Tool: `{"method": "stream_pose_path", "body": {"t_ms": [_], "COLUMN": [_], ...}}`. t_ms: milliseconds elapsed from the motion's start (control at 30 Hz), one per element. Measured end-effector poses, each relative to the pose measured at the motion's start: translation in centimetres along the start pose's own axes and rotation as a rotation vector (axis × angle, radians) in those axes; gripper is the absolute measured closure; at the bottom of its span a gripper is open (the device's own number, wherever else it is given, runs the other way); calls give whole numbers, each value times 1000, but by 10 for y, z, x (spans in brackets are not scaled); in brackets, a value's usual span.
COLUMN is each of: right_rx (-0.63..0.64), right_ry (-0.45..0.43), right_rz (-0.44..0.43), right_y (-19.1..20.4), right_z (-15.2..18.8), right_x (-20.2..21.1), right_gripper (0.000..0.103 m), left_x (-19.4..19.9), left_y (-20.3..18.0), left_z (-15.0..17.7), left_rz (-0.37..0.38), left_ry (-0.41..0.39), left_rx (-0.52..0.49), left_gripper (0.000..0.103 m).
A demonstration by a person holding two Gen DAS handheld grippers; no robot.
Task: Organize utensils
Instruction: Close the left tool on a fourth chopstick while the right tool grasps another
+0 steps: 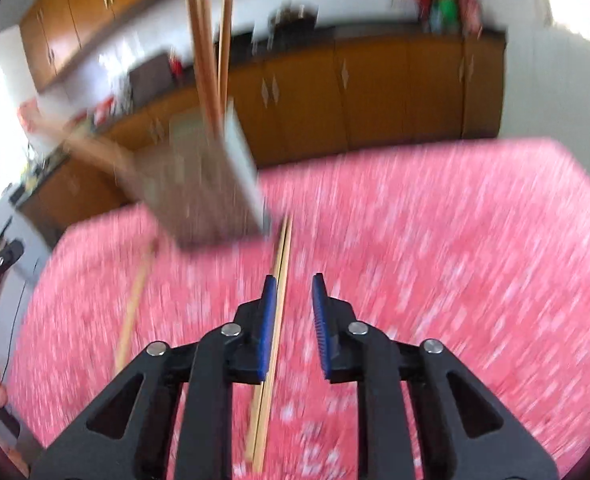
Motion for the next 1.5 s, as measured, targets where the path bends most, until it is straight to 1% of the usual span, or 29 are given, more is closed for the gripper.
{"method": "stream_pose_path", "body": {"t_ms": [33, 100, 167, 233, 367, 467, 533, 600, 633, 667, 700, 767, 833, 900, 1000, 1133, 1300, 1333, 1400, 1467, 1500], "right_rx": [5, 14, 26, 42, 57, 50, 69, 93, 107, 111, 101, 50, -7, -14, 14, 21, 29, 35, 47, 56, 63], "right_ry": [45, 81, 112, 131, 114, 116, 123, 118, 114, 110, 100, 85, 78, 78, 74, 70, 69, 68, 66, 64, 63], "right_rz": [-14, -25, -25, -9, 40, 30, 31, 45, 54, 71, 105, 137, 148, 146, 157, 164, 163, 168, 179, 172, 169], "right_y": [4, 9, 14, 15, 10, 9, 11, 13, 13, 11, 4, -11, -25, -30, -30, -32, -32, -32, -30, -28, -26], "right_z": [19, 36, 51, 55, 53, 51, 54, 55, 55, 54, 50, 46, 42, 40, 40, 42, 42, 42, 42, 43, 43], "right_x": [-12, -23, -32, -37, -38, -39, -40, -42, -43, -43, -44, -42, -41, -41, -41, -37, -36, -36, -36, -36, -36], "right_gripper": [86, 87, 87, 89, 90, 90, 90, 90, 92, 95, 95, 95, 95, 95, 95, 95, 95, 95, 95, 95, 95], "left_x": [-8, -21, -29, -33, -38, -40, -42, -45, -46, -47, -48, -49, -52, -55, -60, -64, -68, -71, -74, -76, -78], "left_y": [3, 7, 9, 7, 4, -2, -6, -10, -13, -16, -18, -23, -28, -32, -40, -45, -44, -44, -46, -47, -47], "left_z": [16, 39, 54, 66, 78, 80, 81, 82, 84, 85, 87, 90, 94, 98, 105, 112, 113, 115, 115, 114, 113], "left_rz": [-2, 3, 11, 16, 21, 31, 40, 52, 59, 63, 70, 83, 99, 105, 117, 115, 94, 88, 61, 39, 33], "left_ry": [38, 98, 136, 159, 176, 188, 195, 204, 209, 213, 218, 225, 239, 251, 273, 296, 298, 309, 298, 289, 286], "left_rx": [7, 22, 36, 39, 25, 21, 14, 9, 5, 0, -6, -14, -24, -33, -51, -67, -75, -74, -93, -115, -118], "left_gripper": [69, 69, 69, 69, 69, 69, 69, 69, 70, 70, 70, 72, 76, 80, 84, 87, 87, 88, 89, 89, 92]}}
Point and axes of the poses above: each gripper's, at about its wrist camera, not at the fingertips, and x roughly against the way its jaws point, y to its left, z to its underside, the point moved 9 cm from there along -x, roughly the way its jaws point, and after that the axes turned 1 degree about -z, right-handed, at the moved point
